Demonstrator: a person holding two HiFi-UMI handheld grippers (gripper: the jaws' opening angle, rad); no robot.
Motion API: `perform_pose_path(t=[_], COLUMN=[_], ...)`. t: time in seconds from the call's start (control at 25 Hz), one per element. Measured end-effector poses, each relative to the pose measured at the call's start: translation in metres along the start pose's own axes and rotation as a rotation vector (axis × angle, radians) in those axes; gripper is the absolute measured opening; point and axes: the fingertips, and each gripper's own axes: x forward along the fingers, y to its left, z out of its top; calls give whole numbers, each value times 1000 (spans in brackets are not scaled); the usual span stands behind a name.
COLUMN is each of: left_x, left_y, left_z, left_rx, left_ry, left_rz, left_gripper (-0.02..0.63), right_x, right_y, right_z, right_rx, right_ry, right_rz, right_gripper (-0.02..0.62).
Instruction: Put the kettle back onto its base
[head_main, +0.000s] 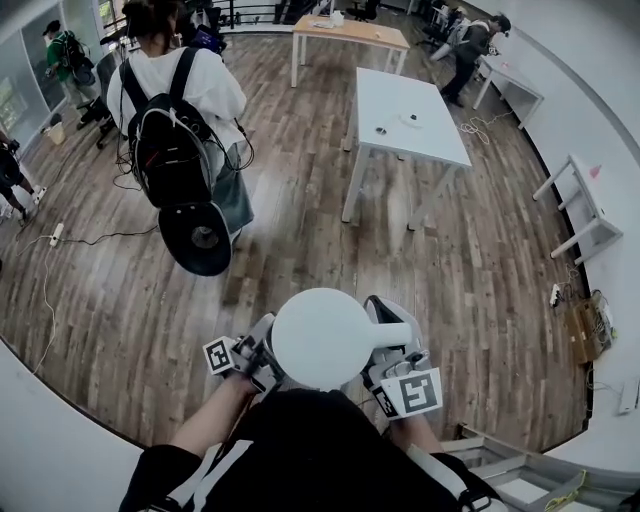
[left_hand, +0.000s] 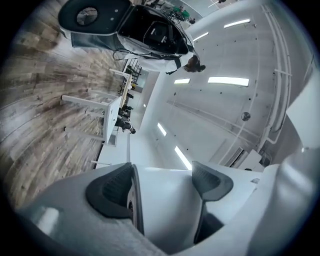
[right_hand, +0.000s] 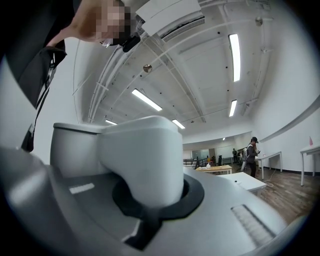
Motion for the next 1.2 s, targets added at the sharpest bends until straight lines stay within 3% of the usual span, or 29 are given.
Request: perform_pose_path(t=[0.4,0.76,1.2], left_x=[89,138,197], left_y=[46,96,139], left_z=[-24,-50,-18], left_rx=[-4,-64,-119], left_ry=[57,111,174], left_rz=[-20,35,26], left_gripper=[379,379,379], right_x=[-7,-25,16], right_y=[-96,-168,-218], right_z=[6,-11,-25], right_rx=[-30,-2,-35], right_ry=[-33,-1,20], right_rz=[-50,-152,-220], right_gripper=[6,6,6])
